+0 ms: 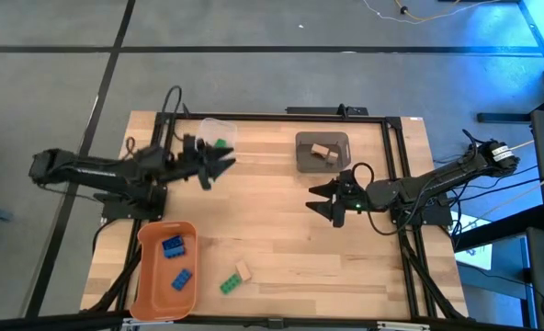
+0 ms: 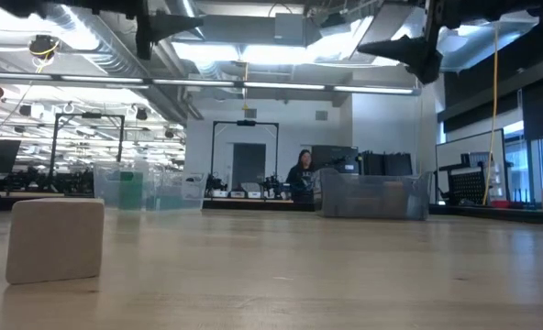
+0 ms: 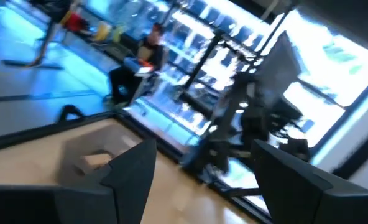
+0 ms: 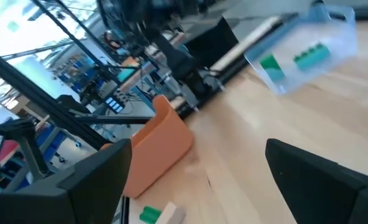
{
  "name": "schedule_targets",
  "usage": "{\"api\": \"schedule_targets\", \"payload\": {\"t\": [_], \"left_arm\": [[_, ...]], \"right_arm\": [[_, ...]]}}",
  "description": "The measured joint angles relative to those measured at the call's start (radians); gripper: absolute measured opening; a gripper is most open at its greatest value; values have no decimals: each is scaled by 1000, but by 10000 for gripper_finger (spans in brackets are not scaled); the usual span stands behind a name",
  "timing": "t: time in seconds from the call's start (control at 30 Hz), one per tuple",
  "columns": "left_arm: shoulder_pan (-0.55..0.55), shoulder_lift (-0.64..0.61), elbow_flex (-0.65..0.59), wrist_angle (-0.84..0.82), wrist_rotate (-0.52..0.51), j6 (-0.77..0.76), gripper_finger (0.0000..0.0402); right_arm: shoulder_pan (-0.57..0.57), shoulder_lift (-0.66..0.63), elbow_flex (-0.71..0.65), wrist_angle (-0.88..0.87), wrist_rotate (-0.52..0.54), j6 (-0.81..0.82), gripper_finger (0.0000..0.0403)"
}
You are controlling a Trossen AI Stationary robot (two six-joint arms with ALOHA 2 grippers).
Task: Sort & place blocks by color
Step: Put the brown block into the black bin
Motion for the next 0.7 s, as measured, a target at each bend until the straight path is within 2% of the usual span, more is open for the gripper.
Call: {"api": "schedule_targets", "payload": {"t": [0.07,0.2,0.5,0.6,0.7], "left_arm": [[-57,14,-44,72,-29,24,253],[-111,15,-58,54,-27,95,253],[-136,15,-58,55,-4,240,253],[-136,15,-58,55,-4,290,253],[-136,15,-58,55,-4,298,253]], "right_arm": [[0,0,0,29,-2,-44,371],[0,0,0,66,-3,-135,371],[0,0,1,71,-26,-182,371],[0,0,51,-36,-63,-211,371],[0,4,144,-263,-86,-218,371]]}}
